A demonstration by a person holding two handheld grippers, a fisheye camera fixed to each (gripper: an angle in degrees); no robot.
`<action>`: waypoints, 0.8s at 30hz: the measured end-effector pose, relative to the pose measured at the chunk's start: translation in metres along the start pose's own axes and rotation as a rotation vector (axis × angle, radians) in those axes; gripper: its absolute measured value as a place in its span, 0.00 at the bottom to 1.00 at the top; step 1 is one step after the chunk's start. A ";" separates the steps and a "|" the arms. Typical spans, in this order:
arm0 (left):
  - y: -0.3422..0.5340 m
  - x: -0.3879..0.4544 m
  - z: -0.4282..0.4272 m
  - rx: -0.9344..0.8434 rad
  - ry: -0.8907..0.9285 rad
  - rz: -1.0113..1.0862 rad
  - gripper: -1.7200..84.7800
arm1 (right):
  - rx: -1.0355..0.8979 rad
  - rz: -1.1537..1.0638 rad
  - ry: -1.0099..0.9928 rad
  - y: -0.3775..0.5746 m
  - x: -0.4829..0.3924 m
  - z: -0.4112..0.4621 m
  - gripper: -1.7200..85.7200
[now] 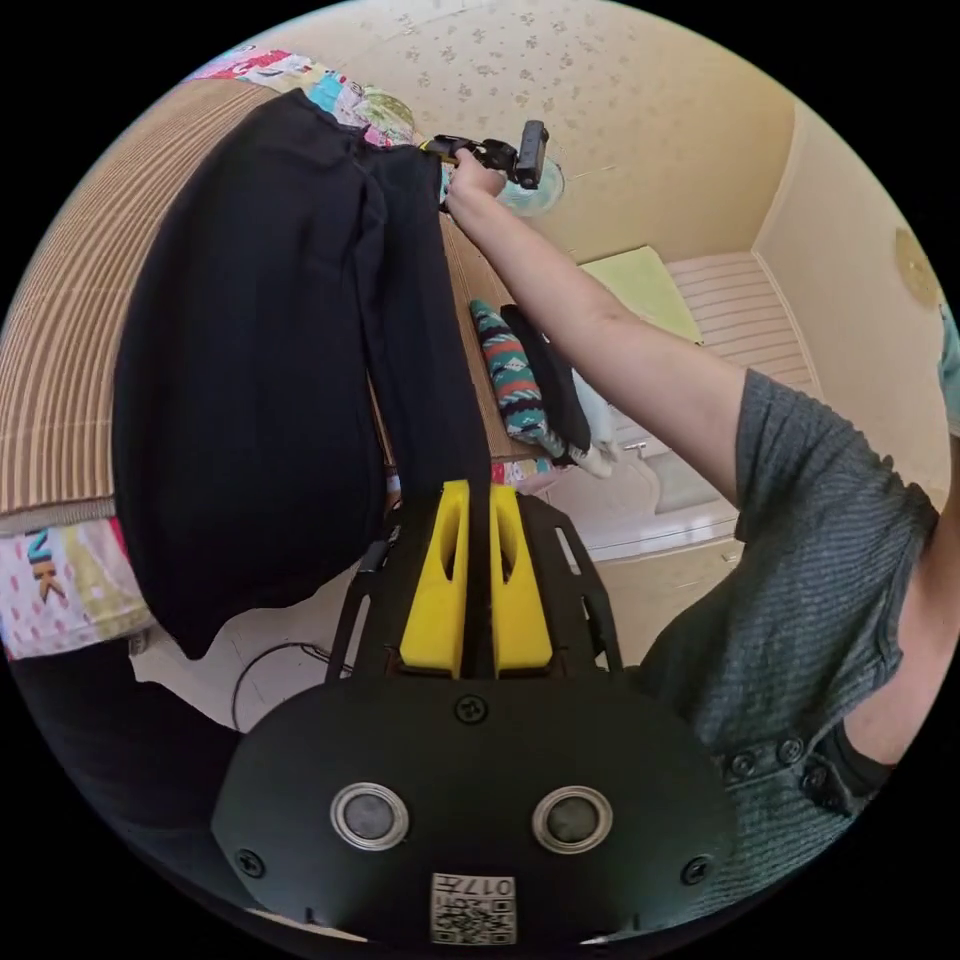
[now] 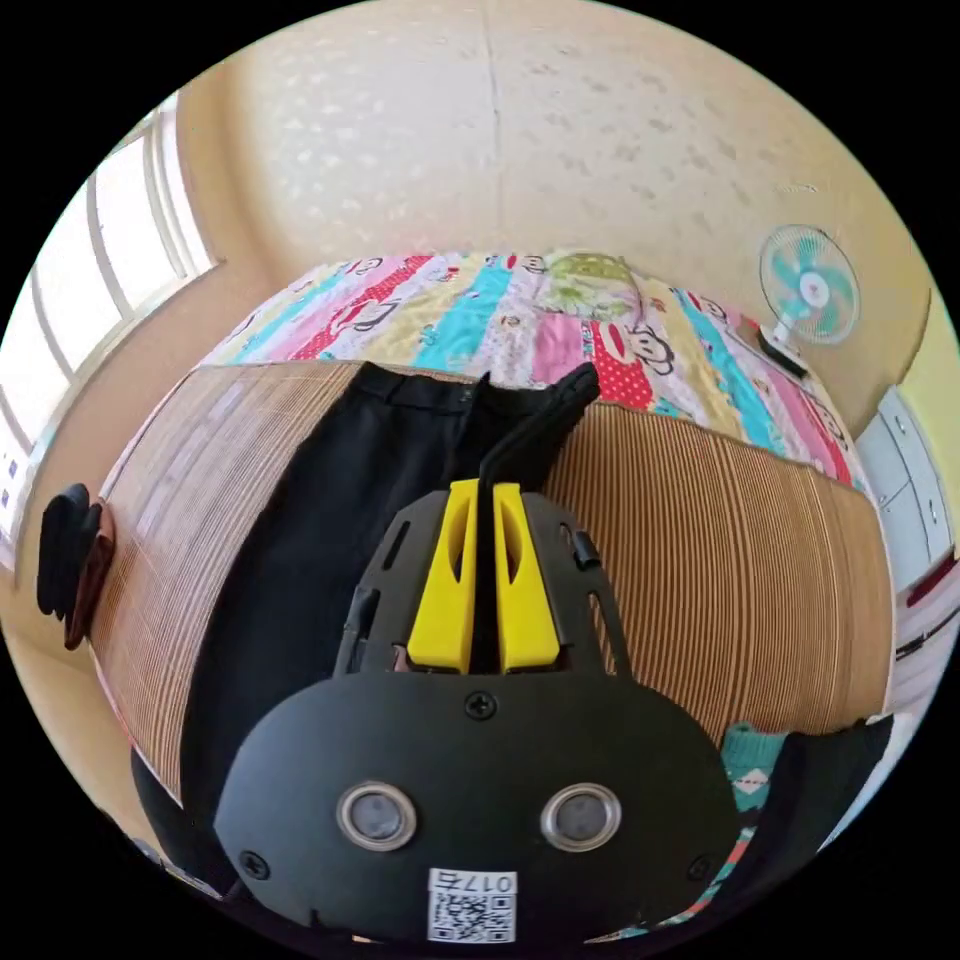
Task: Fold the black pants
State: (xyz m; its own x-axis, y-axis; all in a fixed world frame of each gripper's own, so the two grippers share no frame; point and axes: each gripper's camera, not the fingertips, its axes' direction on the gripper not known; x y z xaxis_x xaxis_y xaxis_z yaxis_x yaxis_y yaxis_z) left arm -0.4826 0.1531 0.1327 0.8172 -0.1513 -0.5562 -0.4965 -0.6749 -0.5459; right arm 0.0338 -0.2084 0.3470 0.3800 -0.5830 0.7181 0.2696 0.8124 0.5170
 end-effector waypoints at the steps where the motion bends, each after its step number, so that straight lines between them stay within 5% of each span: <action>1: 0.012 -0.002 -0.021 0.032 -0.044 -0.021 0.06 | 0.009 -0.013 -0.024 -0.006 -0.016 0.000 0.06; 6: 0.050 -0.029 -0.087 0.160 -0.201 -0.154 0.07 | -0.106 0.077 -0.375 -0.031 -0.080 0.059 0.09; 10: 0.047 -0.076 -0.095 0.100 -0.226 -0.236 0.08 | -0.151 0.210 -0.434 0.010 -0.071 0.061 0.10; 12: 0.044 -0.087 -0.094 0.075 -0.200 -0.235 0.08 | -0.131 0.128 -0.595 0.062 -0.067 0.031 0.10; 17: 0.039 -0.081 -0.094 0.051 -0.215 -0.167 0.08 | -0.271 0.006 -0.630 0.205 -0.048 -0.027 0.11; 24: 0.026 -0.070 -0.082 0.005 -0.261 -0.146 0.09 | -0.266 0.189 -0.727 0.369 -0.057 -0.068 0.13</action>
State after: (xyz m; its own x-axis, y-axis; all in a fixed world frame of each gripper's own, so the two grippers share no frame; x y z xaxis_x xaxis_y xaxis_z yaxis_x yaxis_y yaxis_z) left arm -0.5292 0.0868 0.2084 0.7777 0.1387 -0.6132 -0.3808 -0.6722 -0.6349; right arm 0.1715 0.1246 0.4649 -0.2074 -0.2165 0.9540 0.4948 0.8181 0.2932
